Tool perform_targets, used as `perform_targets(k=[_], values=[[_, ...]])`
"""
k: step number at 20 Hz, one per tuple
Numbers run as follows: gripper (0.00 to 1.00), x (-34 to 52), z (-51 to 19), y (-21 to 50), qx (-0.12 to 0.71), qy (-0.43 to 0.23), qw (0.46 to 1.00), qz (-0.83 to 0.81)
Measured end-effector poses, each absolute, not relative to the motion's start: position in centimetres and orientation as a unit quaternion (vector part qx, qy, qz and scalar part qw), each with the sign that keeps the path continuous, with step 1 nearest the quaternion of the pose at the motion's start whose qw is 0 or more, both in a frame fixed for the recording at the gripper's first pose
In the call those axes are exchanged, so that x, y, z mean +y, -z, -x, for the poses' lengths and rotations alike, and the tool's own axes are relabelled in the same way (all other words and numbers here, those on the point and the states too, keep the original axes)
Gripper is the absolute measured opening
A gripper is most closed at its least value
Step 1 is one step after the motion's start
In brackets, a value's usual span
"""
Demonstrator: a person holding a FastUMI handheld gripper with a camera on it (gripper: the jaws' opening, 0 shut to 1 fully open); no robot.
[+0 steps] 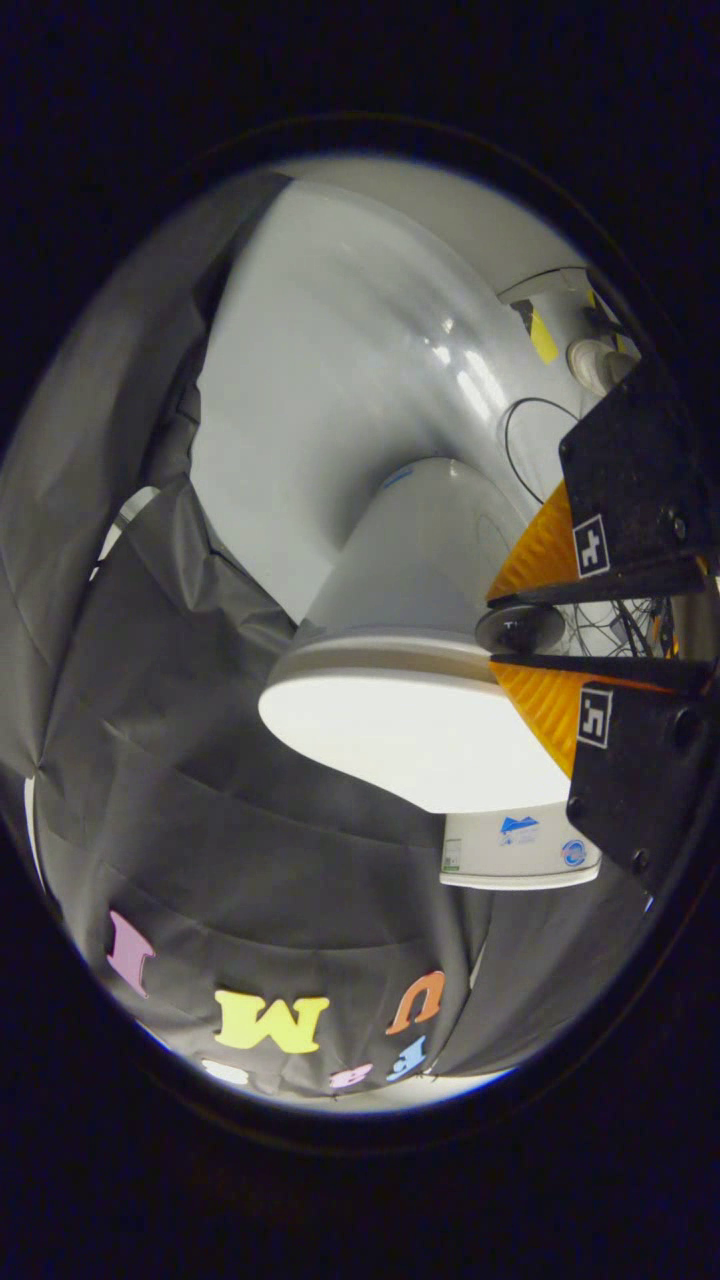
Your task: Open the toilet lid.
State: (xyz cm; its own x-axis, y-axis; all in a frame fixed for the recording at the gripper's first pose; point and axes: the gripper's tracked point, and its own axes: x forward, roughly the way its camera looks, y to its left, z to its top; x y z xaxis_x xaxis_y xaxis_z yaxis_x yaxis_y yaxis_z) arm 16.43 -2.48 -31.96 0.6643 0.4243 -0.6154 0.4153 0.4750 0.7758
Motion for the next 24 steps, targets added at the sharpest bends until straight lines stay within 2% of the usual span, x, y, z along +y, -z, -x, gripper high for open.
perform_targets(k=[8,10,24], values=[[0.14,-2.4,-16.5,29.0,0.4,-0.002,0.768,-0.499],[0.14,-2.3,-16.9,27.8,0.393,-0.01,0.763,-0.514],[0.14,0.5,-17.3,17.1,0.363,-0.063,0.821,-0.436]])
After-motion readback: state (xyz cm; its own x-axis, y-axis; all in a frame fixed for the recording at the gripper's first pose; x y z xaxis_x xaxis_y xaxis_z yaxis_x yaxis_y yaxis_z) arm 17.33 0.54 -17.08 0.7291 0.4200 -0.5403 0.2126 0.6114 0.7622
